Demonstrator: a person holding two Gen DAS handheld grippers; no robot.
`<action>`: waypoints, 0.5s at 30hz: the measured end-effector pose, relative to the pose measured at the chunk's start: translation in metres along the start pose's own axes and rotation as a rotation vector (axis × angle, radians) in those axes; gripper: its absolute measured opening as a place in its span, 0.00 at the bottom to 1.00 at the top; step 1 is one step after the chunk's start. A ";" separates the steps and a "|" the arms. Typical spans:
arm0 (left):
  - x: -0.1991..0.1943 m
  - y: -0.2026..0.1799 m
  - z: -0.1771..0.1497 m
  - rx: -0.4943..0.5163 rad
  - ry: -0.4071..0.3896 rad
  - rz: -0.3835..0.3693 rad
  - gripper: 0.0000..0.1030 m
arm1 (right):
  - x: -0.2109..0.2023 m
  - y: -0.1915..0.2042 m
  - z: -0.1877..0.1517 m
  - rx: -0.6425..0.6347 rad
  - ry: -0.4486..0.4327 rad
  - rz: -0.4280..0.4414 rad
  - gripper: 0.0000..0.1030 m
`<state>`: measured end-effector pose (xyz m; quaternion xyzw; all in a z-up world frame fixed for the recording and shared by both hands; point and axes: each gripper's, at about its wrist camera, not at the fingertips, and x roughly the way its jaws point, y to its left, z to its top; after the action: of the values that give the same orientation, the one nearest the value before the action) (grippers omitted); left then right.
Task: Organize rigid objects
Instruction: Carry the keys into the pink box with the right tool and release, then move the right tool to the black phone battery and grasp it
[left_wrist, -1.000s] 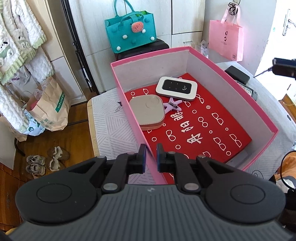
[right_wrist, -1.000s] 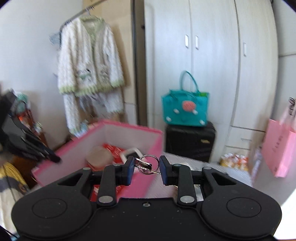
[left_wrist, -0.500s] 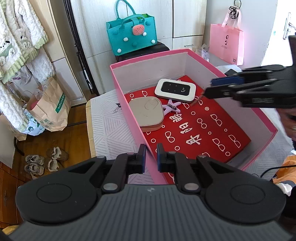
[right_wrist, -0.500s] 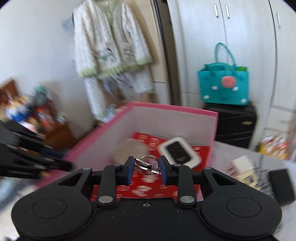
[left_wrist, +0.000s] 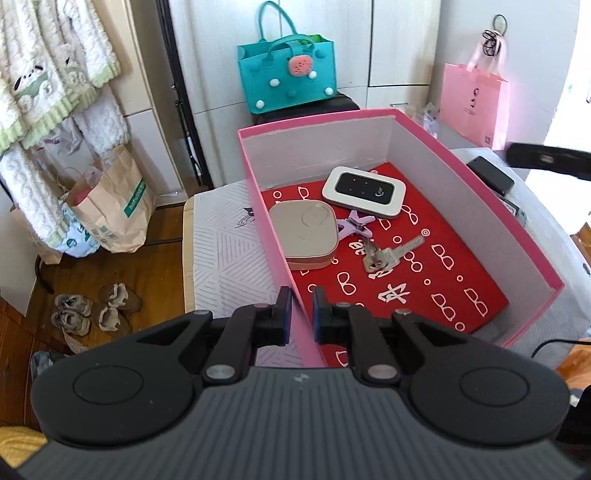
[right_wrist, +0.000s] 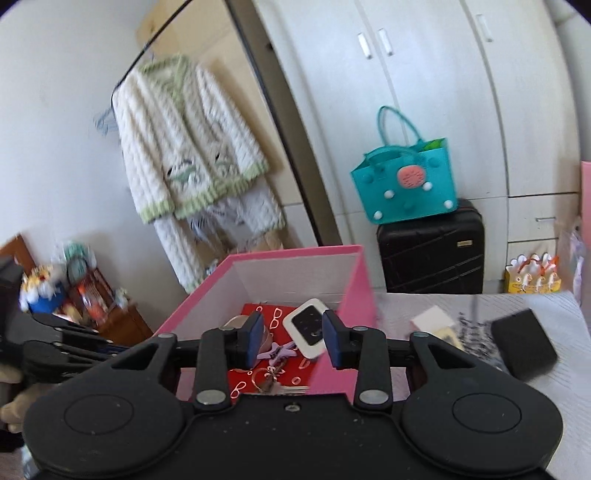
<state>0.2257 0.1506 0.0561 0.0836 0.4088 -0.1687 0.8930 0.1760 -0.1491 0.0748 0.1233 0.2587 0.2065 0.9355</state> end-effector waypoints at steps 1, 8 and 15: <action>0.000 0.000 0.000 -0.008 0.000 0.004 0.10 | -0.007 -0.006 -0.003 0.010 -0.006 -0.003 0.43; 0.001 -0.003 -0.001 -0.058 -0.011 0.030 0.10 | -0.034 -0.051 -0.043 0.054 0.035 -0.164 0.45; 0.000 -0.001 -0.002 -0.102 -0.017 0.030 0.10 | -0.016 -0.075 -0.080 0.069 0.097 -0.214 0.45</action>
<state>0.2239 0.1503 0.0543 0.0426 0.4080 -0.1351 0.9019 0.1445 -0.2126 -0.0102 0.1170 0.3222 0.1021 0.9338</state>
